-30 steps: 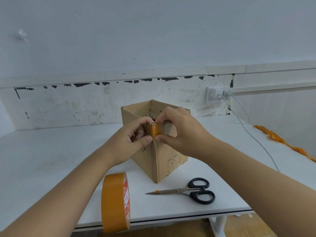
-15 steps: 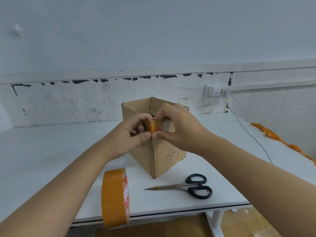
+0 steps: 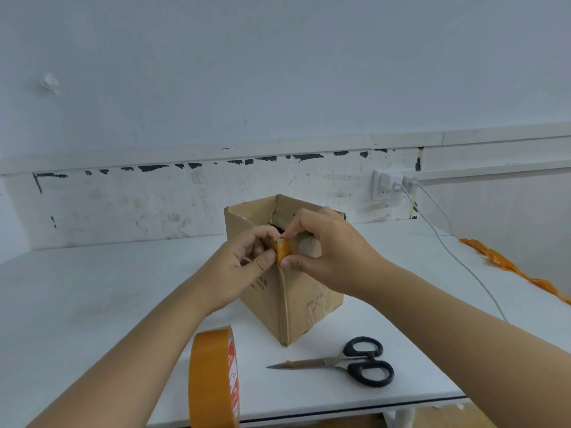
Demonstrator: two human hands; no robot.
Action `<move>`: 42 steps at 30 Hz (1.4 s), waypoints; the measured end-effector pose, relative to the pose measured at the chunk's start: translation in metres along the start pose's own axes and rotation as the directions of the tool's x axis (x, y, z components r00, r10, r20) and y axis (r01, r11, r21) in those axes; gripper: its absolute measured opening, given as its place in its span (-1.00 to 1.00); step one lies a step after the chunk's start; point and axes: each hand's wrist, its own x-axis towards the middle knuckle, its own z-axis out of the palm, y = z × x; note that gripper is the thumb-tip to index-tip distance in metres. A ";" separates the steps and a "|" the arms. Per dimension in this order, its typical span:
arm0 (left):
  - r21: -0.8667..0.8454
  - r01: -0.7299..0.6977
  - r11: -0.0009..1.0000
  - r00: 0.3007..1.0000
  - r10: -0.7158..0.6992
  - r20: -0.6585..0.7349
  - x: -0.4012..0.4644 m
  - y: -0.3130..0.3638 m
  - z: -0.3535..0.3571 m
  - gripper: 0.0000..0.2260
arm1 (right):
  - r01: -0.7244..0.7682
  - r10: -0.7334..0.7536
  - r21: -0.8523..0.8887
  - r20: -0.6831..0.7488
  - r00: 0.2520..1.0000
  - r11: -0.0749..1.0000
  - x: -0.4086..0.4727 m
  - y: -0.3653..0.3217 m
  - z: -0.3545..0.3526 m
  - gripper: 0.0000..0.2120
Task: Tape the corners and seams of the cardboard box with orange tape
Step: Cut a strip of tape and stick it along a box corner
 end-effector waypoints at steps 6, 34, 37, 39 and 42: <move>-0.009 0.023 1.000 1.000 -0.023 0.016 0.000 0.002 0.000 -0.80 | -0.030 0.030 0.010 -0.013 0.999 0.999 0.001 -0.001 0.001 -0.71; -0.223 0.061 0.973 0.998 -0.065 -0.009 0.002 0.015 -0.003 -0.82 | -0.082 0.068 0.169 0.087 0.994 0.982 0.007 -0.005 -0.010 -0.92; -0.218 0.049 0.975 0.999 -0.053 -0.013 0.005 0.017 -0.002 -0.85 | -0.082 0.078 0.123 0.039 0.996 0.989 0.008 -0.005 -0.005 -0.91; -0.195 0.055 0.979 0.998 -0.055 0.004 0.005 0.018 -0.003 -0.85 | -0.092 0.086 0.138 0.050 0.995 0.986 0.009 -0.004 -0.006 -0.91; -0.158 0.084 0.984 0.996 -0.081 0.029 0.000 0.014 -0.005 -0.81 | -0.088 0.073 0.134 0.114 0.991 0.987 0.006 0.000 -0.013 -0.87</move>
